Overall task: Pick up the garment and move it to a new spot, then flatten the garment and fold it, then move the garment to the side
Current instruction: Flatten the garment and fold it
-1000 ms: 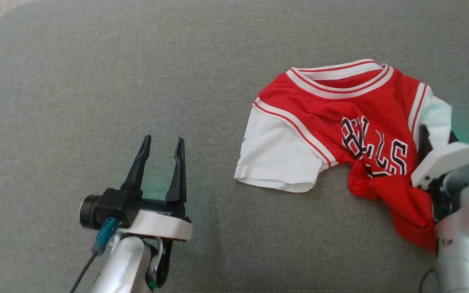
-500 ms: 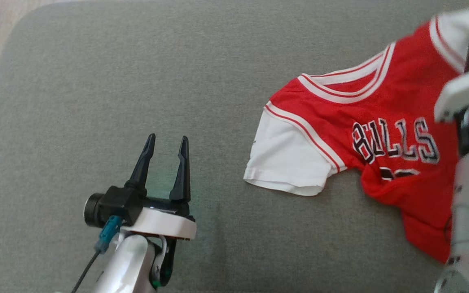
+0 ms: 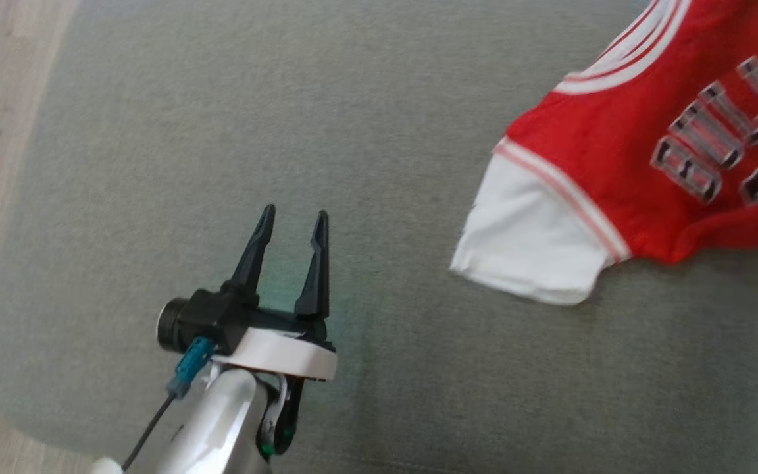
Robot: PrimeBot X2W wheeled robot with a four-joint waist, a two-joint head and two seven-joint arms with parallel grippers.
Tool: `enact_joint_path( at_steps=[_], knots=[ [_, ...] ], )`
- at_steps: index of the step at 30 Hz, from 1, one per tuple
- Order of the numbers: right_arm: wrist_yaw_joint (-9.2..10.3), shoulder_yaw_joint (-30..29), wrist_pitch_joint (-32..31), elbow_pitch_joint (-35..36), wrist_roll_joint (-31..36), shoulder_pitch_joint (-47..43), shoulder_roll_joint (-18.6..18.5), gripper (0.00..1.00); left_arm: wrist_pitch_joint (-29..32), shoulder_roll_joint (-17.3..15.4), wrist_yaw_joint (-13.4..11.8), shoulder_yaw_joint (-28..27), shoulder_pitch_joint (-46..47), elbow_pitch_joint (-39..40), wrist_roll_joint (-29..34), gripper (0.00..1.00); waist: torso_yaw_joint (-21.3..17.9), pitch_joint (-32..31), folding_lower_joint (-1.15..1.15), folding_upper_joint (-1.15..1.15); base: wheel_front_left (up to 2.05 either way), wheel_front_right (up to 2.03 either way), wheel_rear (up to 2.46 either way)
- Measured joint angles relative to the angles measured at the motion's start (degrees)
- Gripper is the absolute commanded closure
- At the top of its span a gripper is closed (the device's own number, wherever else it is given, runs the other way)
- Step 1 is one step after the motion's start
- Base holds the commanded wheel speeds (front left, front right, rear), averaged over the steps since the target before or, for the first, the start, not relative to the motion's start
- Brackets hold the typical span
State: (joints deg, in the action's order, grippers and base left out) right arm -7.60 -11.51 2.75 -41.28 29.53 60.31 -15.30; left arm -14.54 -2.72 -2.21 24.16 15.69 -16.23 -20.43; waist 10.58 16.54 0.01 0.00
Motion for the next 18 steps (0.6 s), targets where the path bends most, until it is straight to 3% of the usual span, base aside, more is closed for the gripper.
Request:
enact_joint_path(
  at_steps=[2,3,9,18],
  knots=[
    [0.00,-1.4,-0.1,-2.7,0.4,2.8,-0.9,0.97,0.0,0.1,-0.2,0.5,0.8,0.0,-0.4,0.00,1.4,0.6,0.00,0.00,0.00,0.00,0.00],
    [0.00,-1.9,-0.4,-4.2,0.7,3.7,-1.4,0.01,0.0,0.1,-0.3,0.7,0.9,0.0,-0.7,0.00,2.0,0.9,0.00,0.00,0.00,0.00,0.00],
    [0.00,-3.7,1.0,-10.8,3.1,4.6,-1.3,0.00,0.0,0.0,-0.9,1.7,1.0,0.0,-1.4,0.00,4.5,1.8,0.01,0.00,0.00,0.00,0.00],
    [0.00,-6.3,8.7,-15.9,1.8,2.7,3.4,0.00,0.0,0.0,-1.3,-0.5,0.9,-0.1,-0.3,0.00,1.1,-1.2,-0.01,0.00,0.00,0.00,0.00]
  ],
)
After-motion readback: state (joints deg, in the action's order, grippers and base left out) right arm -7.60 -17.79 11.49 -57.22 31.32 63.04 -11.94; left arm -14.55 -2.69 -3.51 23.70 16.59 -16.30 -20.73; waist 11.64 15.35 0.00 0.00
